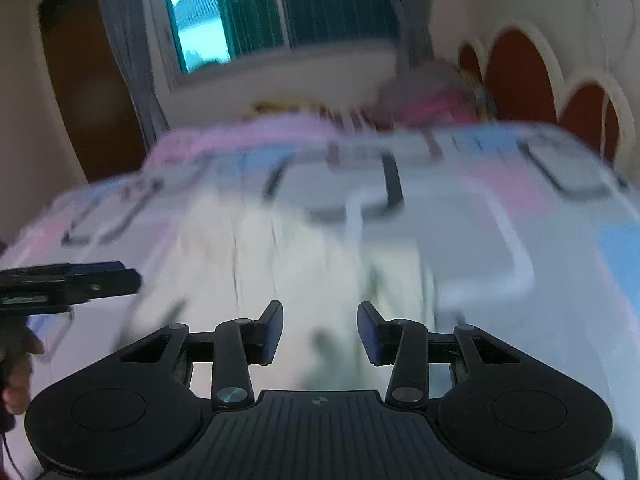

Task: Fold large clothes

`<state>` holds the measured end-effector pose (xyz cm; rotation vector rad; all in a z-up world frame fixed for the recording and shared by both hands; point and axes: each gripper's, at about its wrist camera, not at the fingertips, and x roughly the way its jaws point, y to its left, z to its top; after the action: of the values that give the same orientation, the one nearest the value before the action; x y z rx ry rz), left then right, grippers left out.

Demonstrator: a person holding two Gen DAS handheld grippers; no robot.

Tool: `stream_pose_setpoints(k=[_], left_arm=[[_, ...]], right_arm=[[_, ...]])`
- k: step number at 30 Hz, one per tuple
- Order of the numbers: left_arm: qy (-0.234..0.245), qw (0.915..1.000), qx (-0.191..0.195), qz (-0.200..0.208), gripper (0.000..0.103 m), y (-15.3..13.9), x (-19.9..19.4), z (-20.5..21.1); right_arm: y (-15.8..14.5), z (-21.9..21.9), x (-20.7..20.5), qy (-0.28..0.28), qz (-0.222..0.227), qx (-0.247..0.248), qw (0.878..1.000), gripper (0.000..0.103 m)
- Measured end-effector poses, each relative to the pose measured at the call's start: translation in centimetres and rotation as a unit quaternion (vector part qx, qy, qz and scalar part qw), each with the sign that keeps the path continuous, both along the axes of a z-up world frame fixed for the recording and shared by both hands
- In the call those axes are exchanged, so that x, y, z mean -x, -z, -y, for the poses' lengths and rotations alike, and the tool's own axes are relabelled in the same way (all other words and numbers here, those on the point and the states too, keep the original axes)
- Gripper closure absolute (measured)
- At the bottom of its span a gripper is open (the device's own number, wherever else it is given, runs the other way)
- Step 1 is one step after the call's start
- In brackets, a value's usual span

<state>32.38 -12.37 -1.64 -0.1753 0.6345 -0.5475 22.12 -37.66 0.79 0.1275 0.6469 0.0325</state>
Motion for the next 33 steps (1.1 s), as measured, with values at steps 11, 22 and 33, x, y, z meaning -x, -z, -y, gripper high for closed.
stream_pose_setpoints(k=[11,22,33], left_arm=[[0.013,0.9969,-0.031,-0.072,0.058,3.5,-9.3,5.5],[0.027,0.9881,-0.141,-0.055,0.057,6.2,-8.7,9.0],[0.004,0.9777,-0.21,-0.009,0.031,3.7,-6.1,10.0]], right_arm=[[6.2,-1.0,-11.1,-0.024,-0.093,0.024,0.995,0.081],[10.8,1.3,-10.2,-0.014,-0.113,-0.01,0.993,0.081],[7.7,2.7,-8.3,-0.027,-0.078,-0.043,0.996,0.081]])
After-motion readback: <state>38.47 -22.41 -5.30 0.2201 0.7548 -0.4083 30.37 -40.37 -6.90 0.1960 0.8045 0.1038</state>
